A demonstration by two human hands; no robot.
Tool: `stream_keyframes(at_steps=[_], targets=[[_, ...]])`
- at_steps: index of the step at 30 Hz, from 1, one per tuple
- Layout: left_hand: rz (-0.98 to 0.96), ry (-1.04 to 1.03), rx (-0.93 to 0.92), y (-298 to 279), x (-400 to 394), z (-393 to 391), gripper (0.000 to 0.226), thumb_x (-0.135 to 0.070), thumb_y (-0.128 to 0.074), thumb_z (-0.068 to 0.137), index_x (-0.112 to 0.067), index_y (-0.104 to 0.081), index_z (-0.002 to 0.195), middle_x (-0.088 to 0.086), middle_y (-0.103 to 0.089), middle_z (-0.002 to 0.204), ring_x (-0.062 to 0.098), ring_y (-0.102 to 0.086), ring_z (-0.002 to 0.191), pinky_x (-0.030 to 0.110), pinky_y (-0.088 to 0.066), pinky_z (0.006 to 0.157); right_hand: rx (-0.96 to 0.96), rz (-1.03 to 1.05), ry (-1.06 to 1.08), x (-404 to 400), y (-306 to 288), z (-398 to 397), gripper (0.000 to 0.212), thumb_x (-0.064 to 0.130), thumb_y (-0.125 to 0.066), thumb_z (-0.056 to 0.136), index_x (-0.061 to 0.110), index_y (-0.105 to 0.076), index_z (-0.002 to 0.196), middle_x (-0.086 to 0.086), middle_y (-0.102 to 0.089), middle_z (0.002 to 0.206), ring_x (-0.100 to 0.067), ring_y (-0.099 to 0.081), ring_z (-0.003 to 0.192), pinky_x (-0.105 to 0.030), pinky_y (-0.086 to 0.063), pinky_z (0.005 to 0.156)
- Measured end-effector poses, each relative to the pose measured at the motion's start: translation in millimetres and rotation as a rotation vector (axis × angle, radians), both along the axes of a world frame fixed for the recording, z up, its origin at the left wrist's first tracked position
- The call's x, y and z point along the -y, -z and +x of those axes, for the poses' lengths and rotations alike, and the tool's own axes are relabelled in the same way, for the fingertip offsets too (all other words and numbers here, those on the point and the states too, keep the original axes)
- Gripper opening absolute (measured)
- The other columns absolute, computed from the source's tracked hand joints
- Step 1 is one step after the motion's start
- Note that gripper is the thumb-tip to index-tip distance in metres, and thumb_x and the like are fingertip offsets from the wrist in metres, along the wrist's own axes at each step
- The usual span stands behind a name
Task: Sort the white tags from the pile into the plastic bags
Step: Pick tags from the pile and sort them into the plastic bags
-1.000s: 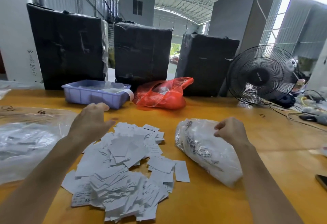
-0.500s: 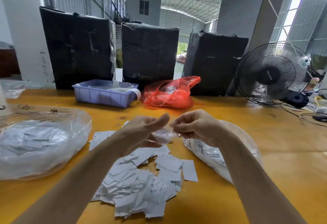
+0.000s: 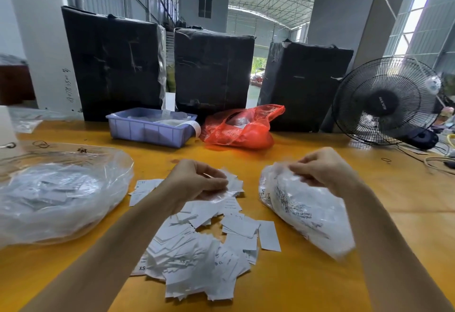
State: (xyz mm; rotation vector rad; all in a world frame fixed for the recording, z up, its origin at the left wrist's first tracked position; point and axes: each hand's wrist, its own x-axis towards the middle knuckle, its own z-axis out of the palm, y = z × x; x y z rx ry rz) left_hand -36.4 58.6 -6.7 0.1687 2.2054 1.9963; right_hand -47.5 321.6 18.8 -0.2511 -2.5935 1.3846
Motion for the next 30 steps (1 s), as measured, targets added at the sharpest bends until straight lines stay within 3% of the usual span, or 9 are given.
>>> stream_keyframes(at_steps=[3,6,9,12,16,20,23,27,30], targets=[[0.029,0.023,0.004,-2,-1,0,0.011,-0.006,-0.072,0.077,0.001,-0.070,0.085,0.016,-0.073,0.077,0.016,-0.070,0.061,0.025,-0.059,0.060,0.076,0.354,0.240,-34,16,-3,0.021,0.002,-0.072,0.079,-0.009,-0.066,0.063,-0.017,-0.066,0.056,-0.018,-0.058,0.042,-0.030,-0.056,0.049],[0.051,0.039,0.033,-3,-2,1,0.013,-0.008,-0.071,0.078,0.002,-0.069,0.086,0.015,-0.074,0.079,0.019,-0.072,0.065,0.022,-0.056,0.055,0.295,0.497,0.267,-40,33,-4,0.030,0.004,-0.070,0.083,-0.001,-0.057,0.056,-0.006,-0.058,0.041,-0.015,-0.056,0.037,-0.024,-0.050,0.042],[0.055,0.026,0.043,-4,1,1,0.013,-0.007,-0.072,0.077,0.003,-0.069,0.086,0.014,-0.074,0.081,0.019,-0.072,0.068,0.020,-0.055,0.055,0.324,0.684,0.312,-32,31,-6,0.033,0.017,-0.073,0.082,0.007,-0.049,0.063,-0.008,-0.062,0.068,-0.026,-0.061,0.069,-0.032,-0.051,0.063],[0.071,-0.021,0.054,-6,8,-2,0.012,-0.005,-0.072,0.076,0.003,-0.069,0.084,0.015,-0.074,0.079,0.019,-0.072,0.066,0.019,-0.055,0.052,0.116,0.809,0.417,-19,16,-4,0.029,0.014,-0.066,0.086,0.009,-0.047,0.065,-0.010,-0.059,0.083,-0.029,-0.056,0.077,-0.031,-0.042,0.064],[0.082,-0.075,0.044,-8,14,-6,0.020,-0.003,-0.073,0.075,0.003,-0.065,0.092,0.016,-0.074,0.079,0.021,-0.072,0.067,0.023,-0.057,0.059,-0.177,0.716,0.067,17,0,-1,0.016,0.019,-0.067,0.086,0.006,-0.069,0.094,-0.008,-0.068,0.094,-0.023,-0.063,0.087,-0.030,-0.050,0.074],[0.104,-0.130,0.028,-8,15,-7,0.029,-0.002,-0.076,0.072,0.000,-0.060,0.097,0.016,-0.073,0.074,0.017,-0.070,0.057,0.019,-0.053,0.049,0.070,0.417,-0.468,69,15,8,0.003,0.014,-0.069,0.084,0.012,-0.068,0.082,-0.001,-0.070,0.074,-0.006,-0.066,0.059,-0.013,-0.048,0.052],[0.057,-0.167,-0.012,-6,14,-7,0.027,-0.006,-0.076,0.075,-0.002,-0.060,0.097,0.011,-0.072,0.065,0.011,-0.063,0.047,0.017,-0.046,0.040,0.202,0.586,-0.539,93,44,3,0.019,0.023,-0.076,0.079,0.006,-0.070,0.086,-0.011,-0.073,0.084,-0.013,-0.066,0.063,-0.018,-0.050,0.051],[0.033,-0.157,-0.029,-3,12,-9,0.029,0.000,-0.073,0.078,-0.004,-0.057,0.101,0.013,-0.072,0.072,0.011,-0.062,0.051,0.017,-0.049,0.045,0.198,0.799,-0.454,99,67,-2,0.059,0.040,-0.082,0.068,-0.005,-0.065,0.103,-0.021,-0.067,0.102,-0.035,-0.063,0.090,-0.041,-0.053,0.073],[-0.009,-0.095,-0.011,-1,12,-10,0.040,0.011,-0.069,0.076,-0.005,-0.051,0.108,0.012,-0.074,0.079,0.015,-0.069,0.068,0.022,-0.056,0.059,0.213,0.695,-0.455,98,72,-4,0.054,0.037,-0.085,0.065,-0.002,-0.067,0.099,-0.015,-0.068,0.095,-0.021,-0.057,0.071,-0.029,-0.043,0.056]])
